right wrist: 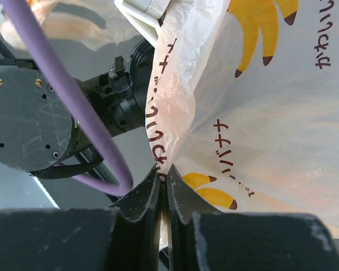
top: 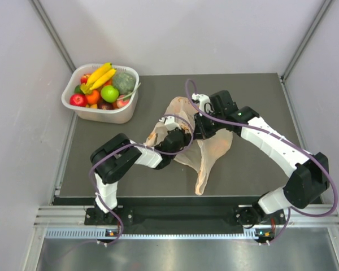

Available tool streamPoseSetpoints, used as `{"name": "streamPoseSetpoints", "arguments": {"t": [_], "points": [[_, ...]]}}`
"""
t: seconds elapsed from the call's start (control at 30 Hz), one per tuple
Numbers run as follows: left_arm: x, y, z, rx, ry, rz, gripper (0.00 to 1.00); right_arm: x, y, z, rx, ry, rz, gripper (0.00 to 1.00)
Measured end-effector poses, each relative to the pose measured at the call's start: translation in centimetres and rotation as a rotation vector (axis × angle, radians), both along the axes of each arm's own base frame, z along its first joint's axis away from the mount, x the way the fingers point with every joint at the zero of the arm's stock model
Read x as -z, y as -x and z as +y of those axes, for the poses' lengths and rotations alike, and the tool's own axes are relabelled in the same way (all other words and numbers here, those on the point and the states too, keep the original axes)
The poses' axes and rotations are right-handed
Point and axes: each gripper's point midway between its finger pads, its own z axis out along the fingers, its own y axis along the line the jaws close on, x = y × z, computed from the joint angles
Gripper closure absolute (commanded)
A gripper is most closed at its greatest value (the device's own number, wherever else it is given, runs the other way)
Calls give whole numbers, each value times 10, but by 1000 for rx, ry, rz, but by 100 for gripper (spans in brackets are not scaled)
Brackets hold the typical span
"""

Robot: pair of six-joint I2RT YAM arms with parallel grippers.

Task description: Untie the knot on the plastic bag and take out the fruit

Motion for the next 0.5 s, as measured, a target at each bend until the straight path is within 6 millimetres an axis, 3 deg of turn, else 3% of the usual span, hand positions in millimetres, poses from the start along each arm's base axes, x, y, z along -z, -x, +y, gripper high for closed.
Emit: {"name": "streamPoseSetpoints", "arguments": {"t": [0.23, 0.5], "points": [[-10, 17, -10, 131, -9, 20, 100, 3, -8, -7, 59, 36, -17, 100], [-59, 73, -20, 389, -18, 72, 100, 5, -43, -37, 270, 141, -89, 100]]}}
